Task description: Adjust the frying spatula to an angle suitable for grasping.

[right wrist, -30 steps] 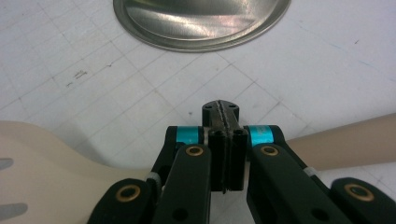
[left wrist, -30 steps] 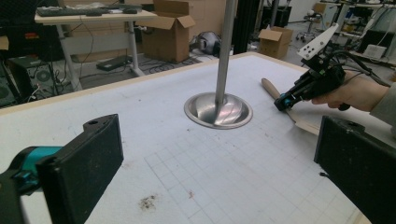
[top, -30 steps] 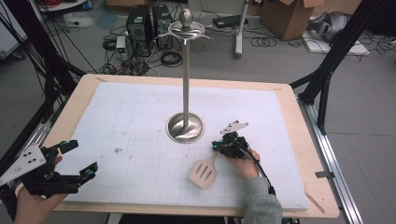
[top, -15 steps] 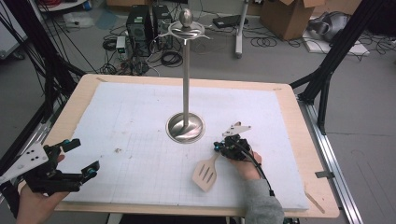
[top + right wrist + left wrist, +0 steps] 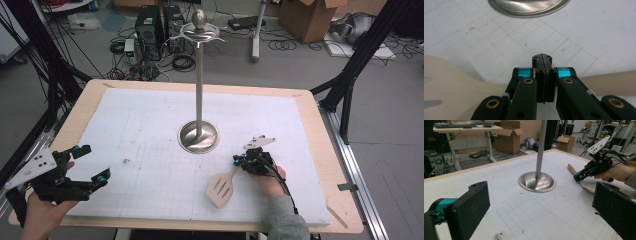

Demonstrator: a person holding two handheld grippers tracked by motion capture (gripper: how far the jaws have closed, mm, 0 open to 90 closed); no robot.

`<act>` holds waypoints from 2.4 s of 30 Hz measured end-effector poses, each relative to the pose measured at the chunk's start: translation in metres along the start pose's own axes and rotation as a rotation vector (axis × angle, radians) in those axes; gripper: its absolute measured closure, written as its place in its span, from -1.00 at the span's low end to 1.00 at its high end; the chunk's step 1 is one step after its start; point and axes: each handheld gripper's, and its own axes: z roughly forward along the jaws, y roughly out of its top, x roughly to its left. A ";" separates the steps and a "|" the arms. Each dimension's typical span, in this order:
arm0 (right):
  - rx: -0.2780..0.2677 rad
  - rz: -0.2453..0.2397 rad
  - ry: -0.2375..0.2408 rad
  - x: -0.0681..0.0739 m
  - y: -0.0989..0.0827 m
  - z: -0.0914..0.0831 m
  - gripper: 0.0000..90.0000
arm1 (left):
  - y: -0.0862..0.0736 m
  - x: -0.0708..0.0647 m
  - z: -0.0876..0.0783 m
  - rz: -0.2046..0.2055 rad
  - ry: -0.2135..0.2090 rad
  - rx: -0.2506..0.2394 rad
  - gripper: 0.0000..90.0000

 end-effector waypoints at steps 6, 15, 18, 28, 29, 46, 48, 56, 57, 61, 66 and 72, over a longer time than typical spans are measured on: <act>0.003 -0.001 0.007 -0.001 -0.005 -0.006 1.00 | 0.002 0.000 0.006 0.004 -0.013 0.002 -0.96; 0.007 0.002 0.017 0.000 -0.013 -0.015 1.00 | 0.004 0.003 0.013 0.003 -0.026 -0.004 -0.96; 0.010 0.006 0.019 0.000 -0.016 -0.019 1.00 | 0.005 0.007 0.015 -0.001 -0.020 -0.008 -0.96; 0.010 0.026 0.036 -0.001 -0.027 -0.030 1.00 | 0.007 0.019 0.022 -0.032 0.024 -0.008 -0.96; 0.009 0.023 0.038 -0.001 -0.028 -0.031 1.00 | 0.007 0.019 0.022 -0.032 0.024 -0.008 -0.96; -0.066 0.003 -0.021 0.001 -0.031 -0.062 1.00 | 0.010 0.019 0.036 -0.033 -0.010 -0.009 -0.96; -0.089 0.011 -0.056 -0.004 -0.034 -0.076 1.00 | 0.010 0.019 0.037 -0.036 -0.009 -0.013 -0.96; -0.096 0.137 -0.158 -0.034 -0.066 -0.103 1.00 | 0.010 0.017 0.039 -0.029 -0.018 -0.005 -0.96; -0.091 0.145 -0.168 -0.037 -0.069 -0.104 1.00 | 0.010 0.017 0.040 -0.032 -0.017 -0.007 -0.96; -0.045 0.165 -0.192 -0.043 -0.076 -0.101 1.00 | 0.009 0.017 0.041 -0.033 -0.018 -0.001 -0.96; 0.005 0.143 -0.209 -0.043 -0.077 -0.091 1.00 | 0.008 0.016 0.040 -0.034 -0.017 0.006 -0.96; 0.012 0.131 -0.211 -0.045 -0.074 -0.083 1.00 | 0.006 0.017 0.035 -0.035 -0.006 0.006 -0.96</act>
